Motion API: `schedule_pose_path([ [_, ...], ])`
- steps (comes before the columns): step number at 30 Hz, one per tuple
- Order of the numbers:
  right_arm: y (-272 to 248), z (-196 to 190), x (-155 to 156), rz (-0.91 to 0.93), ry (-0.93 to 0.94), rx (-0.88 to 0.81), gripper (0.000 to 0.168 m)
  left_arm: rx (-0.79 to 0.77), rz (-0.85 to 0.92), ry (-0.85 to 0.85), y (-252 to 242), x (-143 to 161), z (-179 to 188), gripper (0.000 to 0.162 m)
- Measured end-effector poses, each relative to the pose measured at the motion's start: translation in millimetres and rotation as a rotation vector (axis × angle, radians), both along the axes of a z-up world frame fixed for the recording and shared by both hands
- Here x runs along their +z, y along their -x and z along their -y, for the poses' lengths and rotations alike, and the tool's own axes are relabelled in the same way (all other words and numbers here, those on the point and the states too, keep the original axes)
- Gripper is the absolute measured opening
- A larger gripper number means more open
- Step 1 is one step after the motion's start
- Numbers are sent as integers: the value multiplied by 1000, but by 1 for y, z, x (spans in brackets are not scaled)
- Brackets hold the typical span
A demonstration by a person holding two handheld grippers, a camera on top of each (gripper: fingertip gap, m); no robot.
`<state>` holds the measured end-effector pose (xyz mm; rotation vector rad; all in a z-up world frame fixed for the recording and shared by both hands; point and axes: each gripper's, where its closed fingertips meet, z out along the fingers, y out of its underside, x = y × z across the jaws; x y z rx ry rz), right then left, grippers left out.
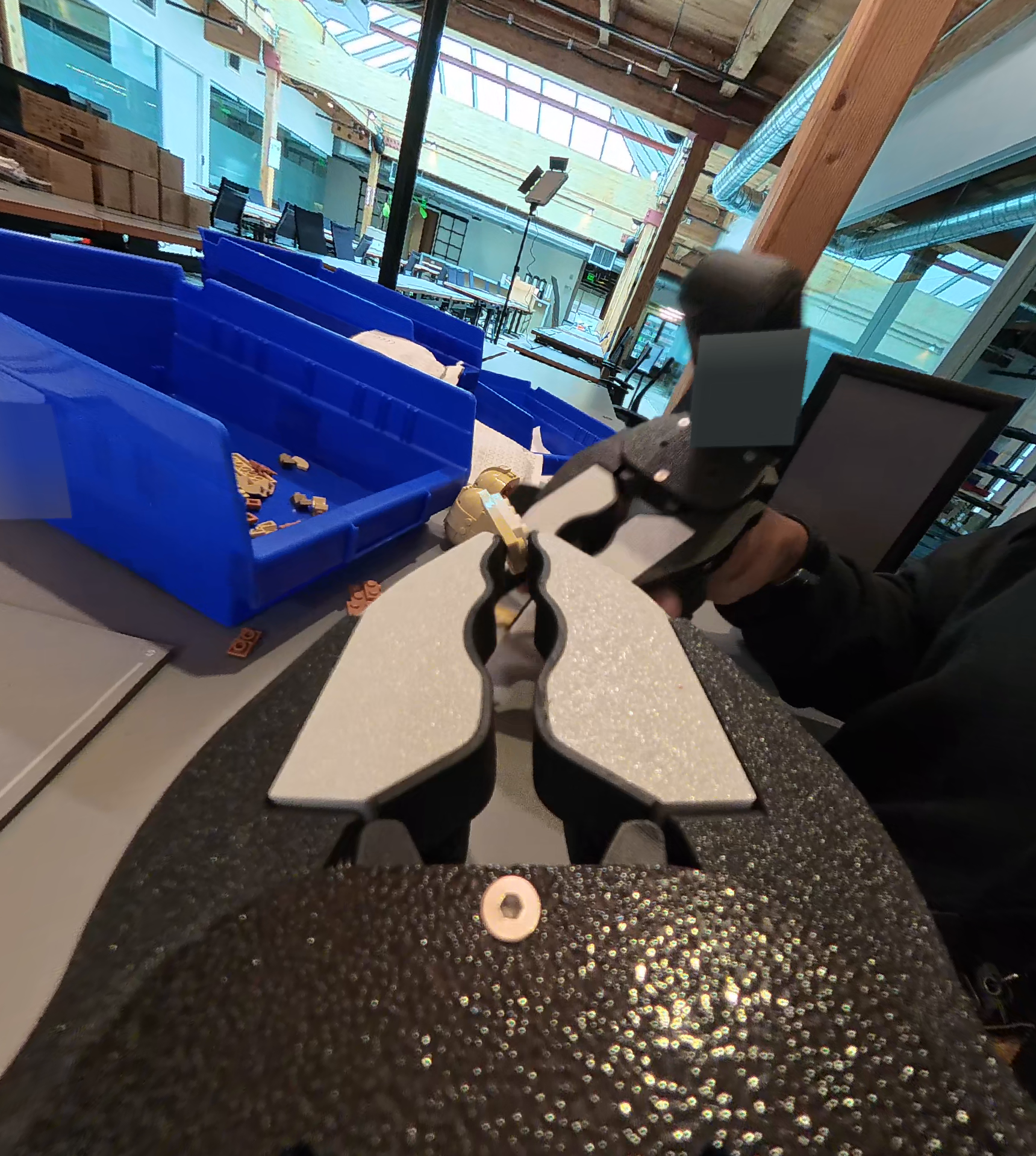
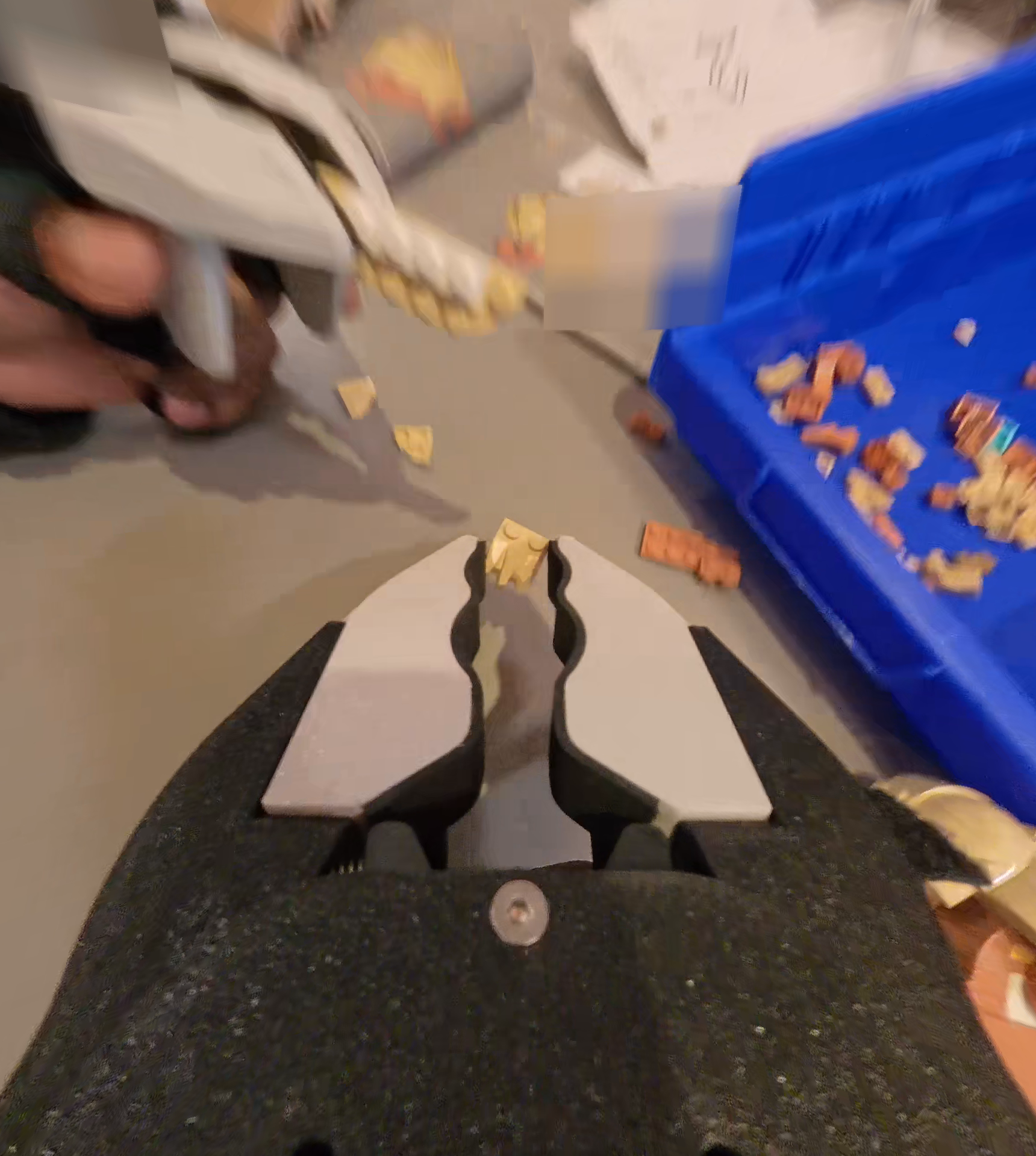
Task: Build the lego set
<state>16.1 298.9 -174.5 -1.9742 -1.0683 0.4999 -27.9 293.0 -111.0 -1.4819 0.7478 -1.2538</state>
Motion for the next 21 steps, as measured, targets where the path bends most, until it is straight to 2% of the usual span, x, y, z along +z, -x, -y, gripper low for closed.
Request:
schedule_pose_path([
  [4,15,2,50,-128,-153,32,19,6,10,12,-1,0,0,6],
  [8,30,5,77,-165,-281,41,19,0,77,66,-1,4,0,6],
  [15,42,3,85,-131,-420,14,18,-16,234,176,4,13,-1,6],
  [21,45,-1,83,-88,-478,-7,18,-27,273,198,3,16,2,6],
])
